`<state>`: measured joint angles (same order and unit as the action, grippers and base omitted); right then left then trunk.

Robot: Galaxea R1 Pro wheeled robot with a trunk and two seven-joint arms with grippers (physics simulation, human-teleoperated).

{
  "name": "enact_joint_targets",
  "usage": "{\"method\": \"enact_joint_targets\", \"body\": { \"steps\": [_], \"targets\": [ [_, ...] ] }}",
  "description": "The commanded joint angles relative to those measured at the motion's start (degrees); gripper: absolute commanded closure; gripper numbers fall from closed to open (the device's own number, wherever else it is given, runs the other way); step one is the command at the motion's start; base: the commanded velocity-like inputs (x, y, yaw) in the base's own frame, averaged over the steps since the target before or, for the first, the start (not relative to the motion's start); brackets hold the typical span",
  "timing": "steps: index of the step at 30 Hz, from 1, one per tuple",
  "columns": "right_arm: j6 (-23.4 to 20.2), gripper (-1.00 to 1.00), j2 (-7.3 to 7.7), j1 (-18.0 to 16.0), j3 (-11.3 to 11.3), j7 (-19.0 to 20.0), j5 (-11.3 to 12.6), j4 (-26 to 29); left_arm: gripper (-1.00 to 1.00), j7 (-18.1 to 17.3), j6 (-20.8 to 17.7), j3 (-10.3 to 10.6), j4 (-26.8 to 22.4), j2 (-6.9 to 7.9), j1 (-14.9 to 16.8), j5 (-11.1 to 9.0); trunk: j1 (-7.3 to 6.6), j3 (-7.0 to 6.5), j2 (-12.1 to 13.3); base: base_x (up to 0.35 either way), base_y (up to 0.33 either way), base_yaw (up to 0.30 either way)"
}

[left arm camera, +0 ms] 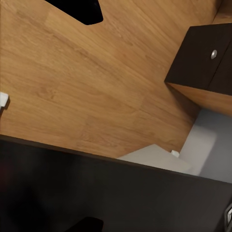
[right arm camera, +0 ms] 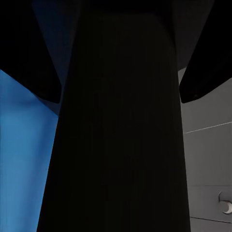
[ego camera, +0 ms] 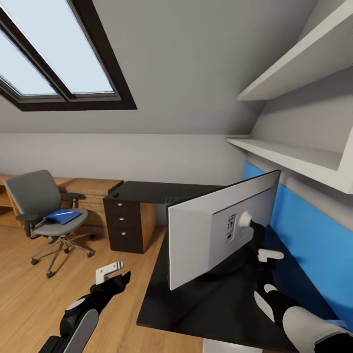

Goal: In the bedroom, organize the workspace by keeping the computer under the desk, ensuring the monitor is on the desk, placing the keyboard on the desk next to the monitor, placing the mouse on the desk next to the keyboard, moving the folder from the swivel chair onto the desk next to the mouse, stacking the notebook on top of the folder with the pen on top of the notebook, and positioning the swivel chair next to the desk.

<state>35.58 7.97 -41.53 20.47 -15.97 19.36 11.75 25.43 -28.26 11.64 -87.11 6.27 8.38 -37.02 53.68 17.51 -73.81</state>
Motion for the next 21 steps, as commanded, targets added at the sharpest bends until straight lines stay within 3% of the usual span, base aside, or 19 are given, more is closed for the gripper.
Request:
{"method": "enact_joint_targets", "body": {
  "steps": [1, 21],
  "targets": [
    [0.1, 1.0, 0.03, 0.0, 0.8, -0.2, 0.4, 0.0, -1.0, 0.6, 0.0, 0.1, -0.1, 0.06, 0.1, -0.6, 0.0, 0.06, 0.0, 0.0, 0.0, -0.047],
    [0.2, 1.0, 0.03, 0.0, 0.8, -0.3, 0.4, 0.0, -1.0, 0.6, 0.0, 0.1, -0.1, 0.06, 0.1, -0.6, 0.0, -0.05, 0.0, 0.0, 0.0, -0.03]
  ]
}}
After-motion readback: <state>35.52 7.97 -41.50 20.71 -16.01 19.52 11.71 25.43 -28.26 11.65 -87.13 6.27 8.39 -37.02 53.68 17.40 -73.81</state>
